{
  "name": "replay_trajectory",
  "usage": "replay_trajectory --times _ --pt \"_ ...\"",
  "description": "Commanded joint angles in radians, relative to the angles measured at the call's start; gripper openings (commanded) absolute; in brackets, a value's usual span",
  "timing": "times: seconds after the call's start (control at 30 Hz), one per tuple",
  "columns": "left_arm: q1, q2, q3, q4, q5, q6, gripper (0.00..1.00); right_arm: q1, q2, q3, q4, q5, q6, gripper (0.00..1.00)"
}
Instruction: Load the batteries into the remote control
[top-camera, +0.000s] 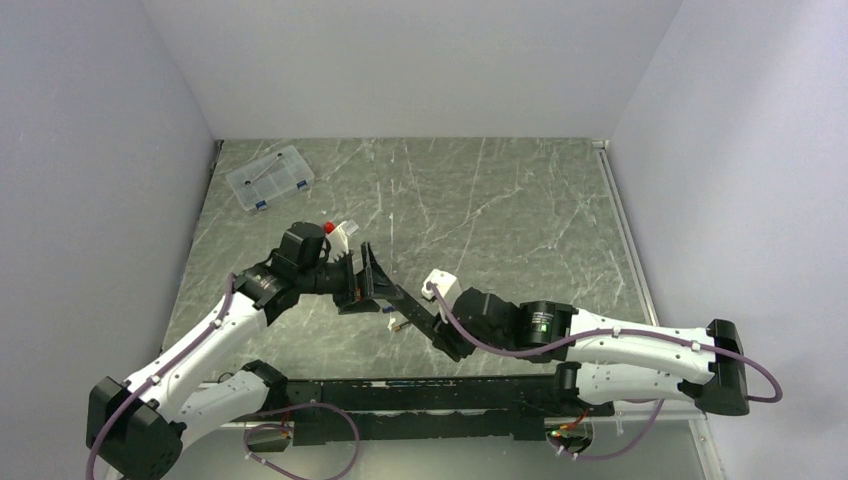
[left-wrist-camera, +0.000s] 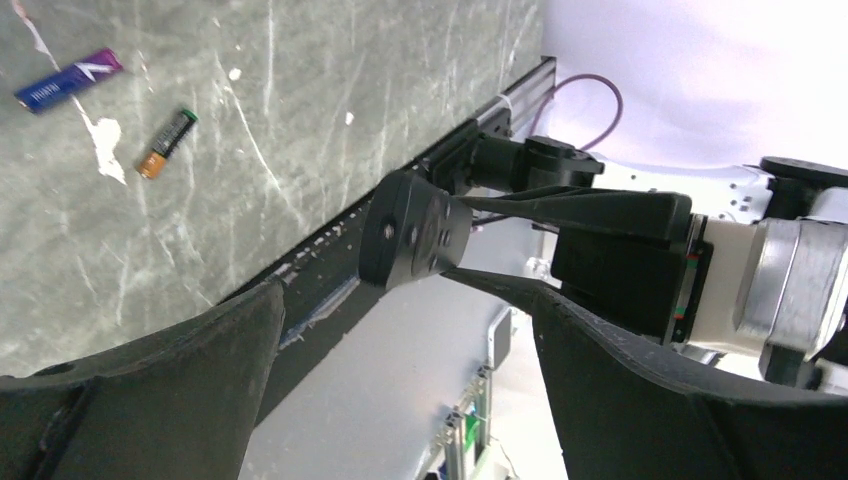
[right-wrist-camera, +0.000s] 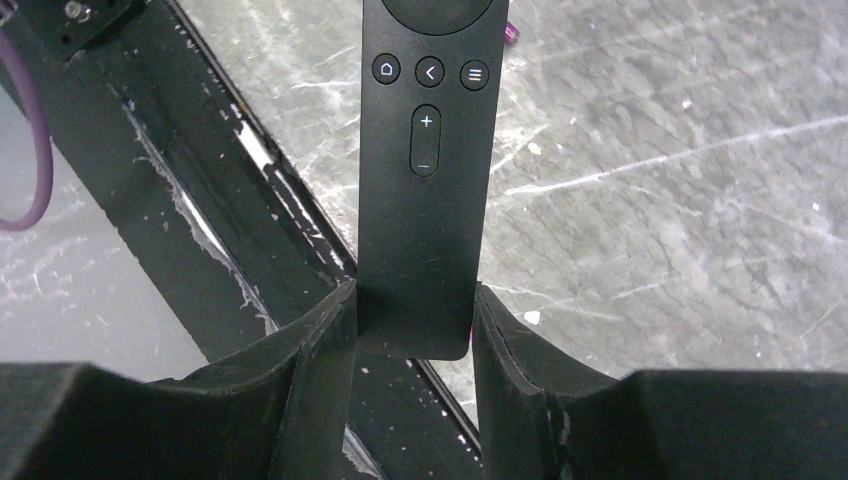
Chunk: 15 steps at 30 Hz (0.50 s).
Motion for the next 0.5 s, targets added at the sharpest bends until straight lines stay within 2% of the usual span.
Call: replay_trajectory --times 0.0,0.47 --pt "0.008 -0.046 -0.016 0.057 0.093 -0.067 0.97 0.063 -0.044 0.017 0.086 0.054 -0.073 0.00" --pt "0.011 -0.092 -0.088 0.120 0.169 -0.134 0.78 0.107 -0.070 -0.014 0.118 0.054 -0.160 0.00"
